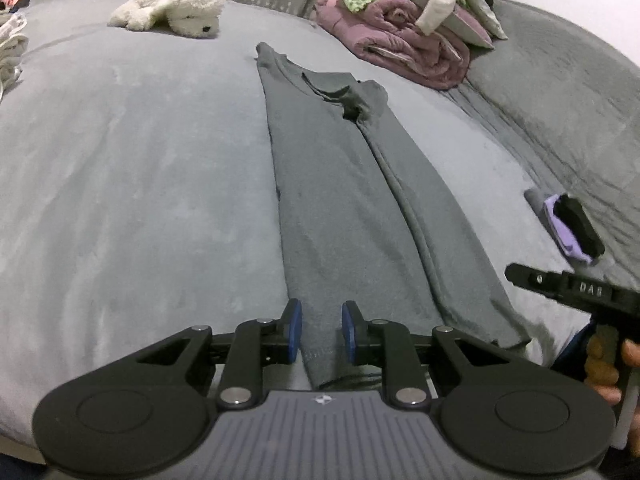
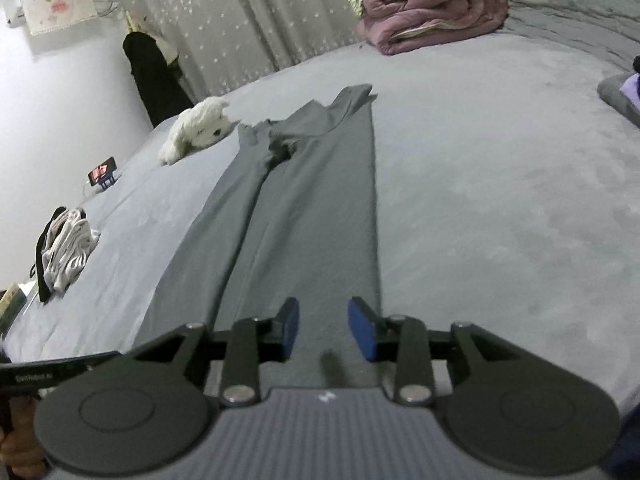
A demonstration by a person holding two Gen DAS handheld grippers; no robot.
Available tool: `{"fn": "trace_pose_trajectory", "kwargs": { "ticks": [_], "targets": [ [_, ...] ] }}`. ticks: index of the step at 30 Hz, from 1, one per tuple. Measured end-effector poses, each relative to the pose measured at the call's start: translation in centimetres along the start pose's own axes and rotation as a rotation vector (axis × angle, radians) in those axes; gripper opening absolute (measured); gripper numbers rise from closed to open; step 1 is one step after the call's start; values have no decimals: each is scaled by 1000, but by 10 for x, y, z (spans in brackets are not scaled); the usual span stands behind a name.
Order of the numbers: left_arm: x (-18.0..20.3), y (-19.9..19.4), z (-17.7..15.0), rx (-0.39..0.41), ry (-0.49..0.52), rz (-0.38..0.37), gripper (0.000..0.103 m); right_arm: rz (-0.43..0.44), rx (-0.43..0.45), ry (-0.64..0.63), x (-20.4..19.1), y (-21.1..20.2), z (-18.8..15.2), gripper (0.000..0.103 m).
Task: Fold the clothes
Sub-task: 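Move both grippers down to the grey shirt's hem edge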
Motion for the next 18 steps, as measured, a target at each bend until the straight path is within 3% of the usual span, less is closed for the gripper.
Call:
{"fn": "trace_pose_trajectory", "kwargs": {
  "ticks": [2,6,18],
  "targets": [
    [-3,3,0,-6,-16,9,20,-17,-10,-2,6,1,-2,30],
    [-2,12,-5,-15,7,43,20,-73,-115,2,17,19,-22,30],
    [-3,12,-3,-9,-4,56,20,-78,-86,-38,15,9,-31,29]
  ]
}}
Point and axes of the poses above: each gripper's, at about its wrist camera, not at the fingertips, and y roughly the way its jaws point, x to its right, z to its top, the point moved 10 cm from there along y, roughly the way its jaws point, and after that the axes turned 3 degrees about z, right-handed, at the moved point
